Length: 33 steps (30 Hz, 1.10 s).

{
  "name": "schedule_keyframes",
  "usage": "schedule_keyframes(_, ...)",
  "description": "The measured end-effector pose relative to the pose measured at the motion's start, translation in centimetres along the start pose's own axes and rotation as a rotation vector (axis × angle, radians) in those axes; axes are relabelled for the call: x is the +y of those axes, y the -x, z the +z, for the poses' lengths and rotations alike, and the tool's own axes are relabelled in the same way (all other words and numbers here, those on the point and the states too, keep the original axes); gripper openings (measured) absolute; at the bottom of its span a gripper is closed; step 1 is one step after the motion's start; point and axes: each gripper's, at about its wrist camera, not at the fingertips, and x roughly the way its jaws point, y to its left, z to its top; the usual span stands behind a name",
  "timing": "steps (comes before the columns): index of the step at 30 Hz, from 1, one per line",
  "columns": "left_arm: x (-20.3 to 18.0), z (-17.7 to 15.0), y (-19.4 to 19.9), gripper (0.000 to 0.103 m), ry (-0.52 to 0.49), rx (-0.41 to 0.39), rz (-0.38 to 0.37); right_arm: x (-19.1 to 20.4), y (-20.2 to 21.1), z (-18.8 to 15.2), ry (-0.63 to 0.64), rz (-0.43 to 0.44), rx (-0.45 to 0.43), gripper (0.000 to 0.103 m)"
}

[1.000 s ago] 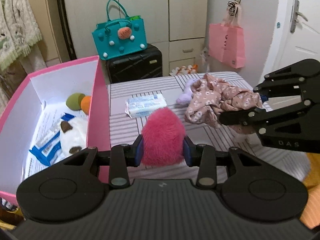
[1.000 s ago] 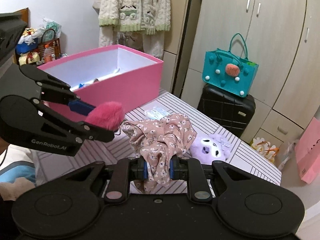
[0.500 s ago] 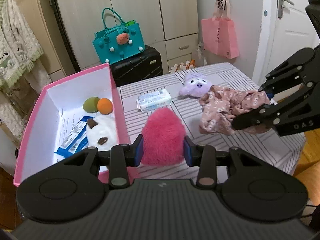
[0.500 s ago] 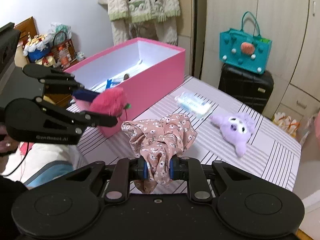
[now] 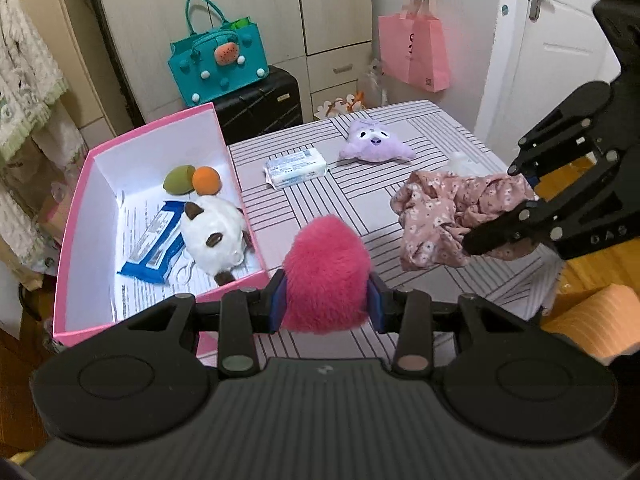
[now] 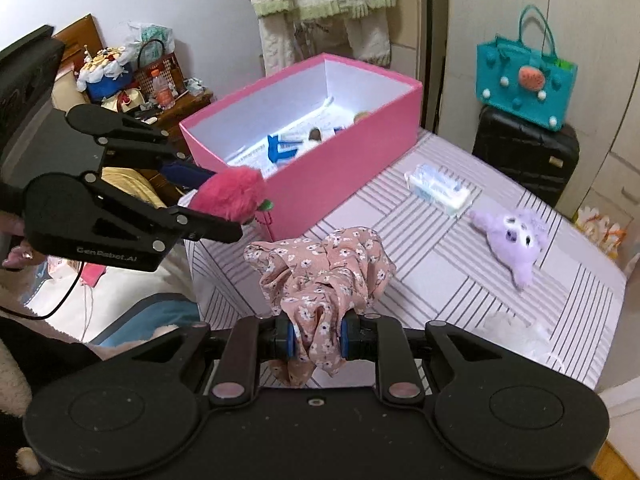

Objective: Organize soft objects
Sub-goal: 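Lift the heart with the left tool while the right tool carries the scrunchie over the box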

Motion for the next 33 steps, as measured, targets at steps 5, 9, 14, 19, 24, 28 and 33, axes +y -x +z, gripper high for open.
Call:
schedule_keyframes(5, 1.3, 0.4, 1.3, 0.039, 0.049, -0.007, -0.036, 1.7, 1.1, 1.3, 0.062, -0.001, -0.027, 0.024)
schedule_keyframes(9, 3.0, 0.6, 2.1, 0.039, 0.092, -0.031, -0.056, 3.1, 1.4, 2.9, 0.130, -0.016, -0.042, 0.025)
schedule_keyframes(14, 5.4, 0.6, 3.4, 0.040, 0.113, -0.063, -0.059, 3.9, 0.8, 5.0, 0.169, -0.014, -0.064, 0.025)
schedule_keyframes(19, 8.1, 0.7, 4.2, 0.040, 0.164, -0.146, -0.053, 4.0, -1.2, 7.3, 0.190, -0.011, -0.114, 0.025)
schedule_keyframes(24, 10.5, 1.4, 3.0, 0.040, 0.204, -0.181, -0.051, 4.1, -3.6, 10.2, 0.230, -0.019, -0.150, 0.025)
schedule_keyframes(28, 12.8, 2.2, 1.2, 0.040, 0.232, -0.182, 0.019, 3.5, -5.6, 12.7, 0.250, -0.034, -0.181, 0.025)
schedule_keyframes(33, 15.7, 3.0, -2.1, 0.040, 0.259, -0.136, 0.068, 1.2, -9.1, 16.3, 0.182, -0.008, -0.175, 0.025)
